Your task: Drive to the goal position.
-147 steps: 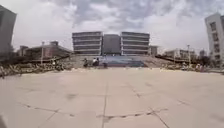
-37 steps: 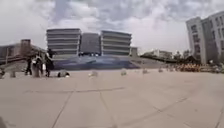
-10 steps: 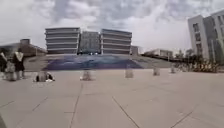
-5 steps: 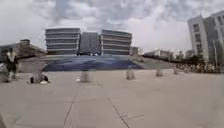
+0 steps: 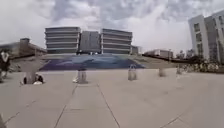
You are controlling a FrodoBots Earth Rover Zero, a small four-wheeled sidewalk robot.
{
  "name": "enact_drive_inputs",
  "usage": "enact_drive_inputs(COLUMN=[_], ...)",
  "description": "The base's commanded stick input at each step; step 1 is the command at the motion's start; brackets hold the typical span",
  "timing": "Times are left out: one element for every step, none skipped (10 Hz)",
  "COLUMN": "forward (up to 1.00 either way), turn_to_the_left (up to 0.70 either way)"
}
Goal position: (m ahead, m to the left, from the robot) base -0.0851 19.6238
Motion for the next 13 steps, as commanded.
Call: enact_drive_inputs(forward=[0.7, 0.7, 0.7, 0.7, 0.7, 0.7, 0.7, 0.7, 0.7, 0.7, 0.7, 0.7, 0.7], turn_to_the_left=[-0.11, -0.25, -0.27, -0.19, -0.1, 0.0, 0.0, 0.0, 0.0, 0.0, 0.0, 0.0, 0.0])
